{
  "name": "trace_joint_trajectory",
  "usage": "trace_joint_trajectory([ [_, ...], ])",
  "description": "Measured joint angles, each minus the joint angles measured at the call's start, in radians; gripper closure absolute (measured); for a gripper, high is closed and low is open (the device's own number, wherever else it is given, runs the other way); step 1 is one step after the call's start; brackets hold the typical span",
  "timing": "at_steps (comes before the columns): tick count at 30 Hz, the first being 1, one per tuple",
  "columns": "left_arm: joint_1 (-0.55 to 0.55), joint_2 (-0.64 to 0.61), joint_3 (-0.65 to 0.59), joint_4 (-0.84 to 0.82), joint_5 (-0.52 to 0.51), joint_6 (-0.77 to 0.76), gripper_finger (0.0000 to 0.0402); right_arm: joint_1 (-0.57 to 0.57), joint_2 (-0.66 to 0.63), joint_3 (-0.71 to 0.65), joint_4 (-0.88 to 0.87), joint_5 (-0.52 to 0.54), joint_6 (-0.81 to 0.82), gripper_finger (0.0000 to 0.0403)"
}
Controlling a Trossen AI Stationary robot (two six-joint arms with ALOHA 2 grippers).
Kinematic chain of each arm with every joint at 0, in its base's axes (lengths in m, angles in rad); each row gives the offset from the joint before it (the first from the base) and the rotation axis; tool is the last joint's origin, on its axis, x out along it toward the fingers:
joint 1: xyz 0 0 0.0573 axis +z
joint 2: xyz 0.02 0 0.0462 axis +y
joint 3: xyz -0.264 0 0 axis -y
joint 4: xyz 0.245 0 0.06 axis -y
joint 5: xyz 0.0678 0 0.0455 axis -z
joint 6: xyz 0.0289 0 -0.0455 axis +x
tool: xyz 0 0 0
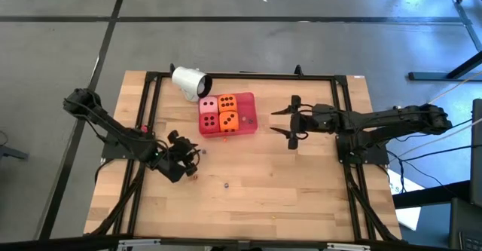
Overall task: Pick & Place Dice
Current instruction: Put the top small blue dice into the red bin
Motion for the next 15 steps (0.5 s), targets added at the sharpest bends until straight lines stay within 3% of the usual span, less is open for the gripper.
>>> trace_joint_trajectory([
  [5,0.0,0.0,-0.022,0.011,0.009,-0.109,0.0299,0.0,0.0,0.0,0.051,0.0,-0.055,0.016],
  [15,0.017,0.008,-0.068,0.149,0.067,0.064,0.0268,0.0,0.0,0.0,0.077,0.0,-0.144,0.016],
])
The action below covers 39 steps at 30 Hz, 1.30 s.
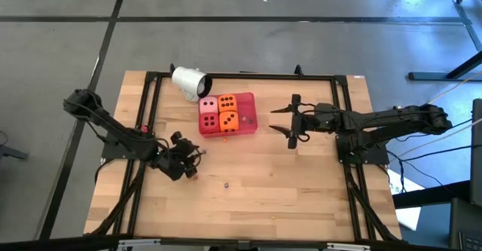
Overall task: Pick & Place Dice
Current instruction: Put the top small blue dice into the red bin
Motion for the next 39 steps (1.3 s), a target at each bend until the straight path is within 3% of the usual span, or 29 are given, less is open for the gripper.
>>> trace_joint_trajectory([
  [6,0.041,0.071,0.0,0.077,0.006,0.091,0.0235,0.0,0.0,0.0,0.017,0.0,-0.008,0.016],
  [9,0.062,0.123,0.0,0.094,0.06,0.109,0.0225,0.0,0.0,0.0,0.016,0.0,-0.006,0.016],
  [21,0.128,0.291,0.002,0.186,0.133,0.109,0.0223,0.0,0.0,0.0,0.016,-0.001,-0.003,0.016],
  [26,0.14,0.306,0.002,0.184,0.141,0.109,0.0237,0.0,0.0,0.0,0.016,-0.001,-0.003,0.016],
  [39,0.14,0.307,0.001,0.2,0.153,0.113,0.0318,0.0,0.0,0.0,0.015,-0.002,-0.003,0.016],
])
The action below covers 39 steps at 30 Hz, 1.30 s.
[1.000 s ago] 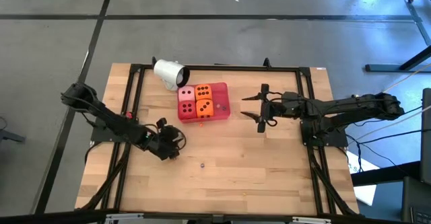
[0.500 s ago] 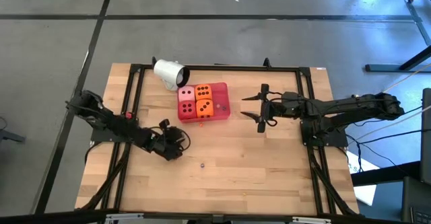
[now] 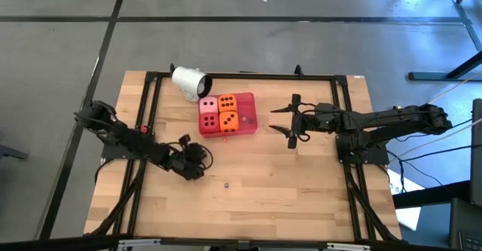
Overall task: Pick & Place Dice
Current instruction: Put the top small blue dice into the red bin
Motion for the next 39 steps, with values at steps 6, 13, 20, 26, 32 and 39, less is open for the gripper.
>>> trace_joint_trajectory([
  [6,0.0,0.0,-0.002,0.032,-0.012,0.001,0.0337,0.0,0.0,0.0,0.0,0.0,0.0,0.016],
  [13,0.001,0.004,-0.003,0.112,-0.053,0.017,0.0349,0.0,0.0,0.0,0.0,0.0,0.017,0.016],
  [20,0.024,0.003,-0.003,0.397,-0.057,0.254,0.0349,0.0,0.0,0.0,0.0,0.0,0.018,0.016],
  [26,0.129,0.002,-0.002,0.702,-0.028,0.527,0.035,0.0,0.0,0.0,0.0,0.0,0.018,0.016],
  [32,0.322,0.01,0.073,0.741,0.262,0.631,0.035,0.0,0.0,0.001,0.0,0.0,0.018,0.016],
  [39,0.512,0.073,0.246,0.594,0.399,0.758,0.0347,0.0,0.0,0.001,0.004,0.0,0.018,0.016],
])
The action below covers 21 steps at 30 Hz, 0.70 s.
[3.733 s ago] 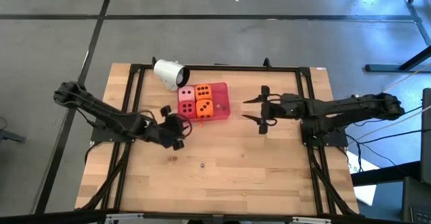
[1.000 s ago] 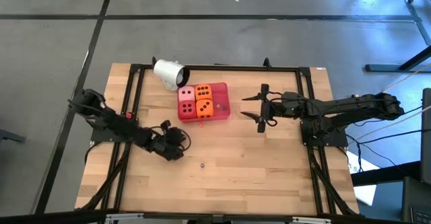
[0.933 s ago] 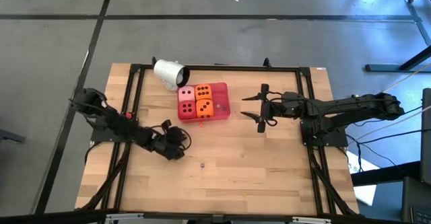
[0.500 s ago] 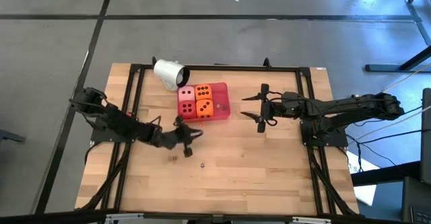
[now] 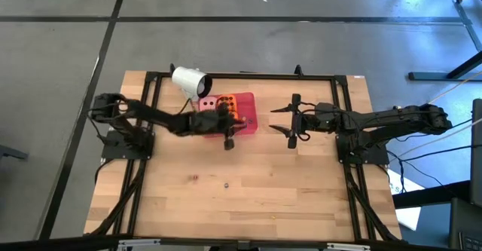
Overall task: Pick & Place Dice
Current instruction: Put the top small blue dice into the red bin, then put the small orange dice into the red bin
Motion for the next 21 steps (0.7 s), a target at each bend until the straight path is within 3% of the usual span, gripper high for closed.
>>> trace_joint_trajectory([
  [7,0.126,0.063,0.16,-0.263,-0.008,0.1,0.0331,0.0,0.0,0.0,0.003,0.0,-0.003,0.016],
  [16,0.243,0.213,0.288,-0.306,0.083,0.115,0.033,0.0,0.0,0.0,0.003,0.003,-0.004,0.016],
  [21,0.268,0.281,0.362,-0.389,0.075,0.169,0.033,0.0,0.0,0.0,0.003,0.002,-0.004,0.016],
])
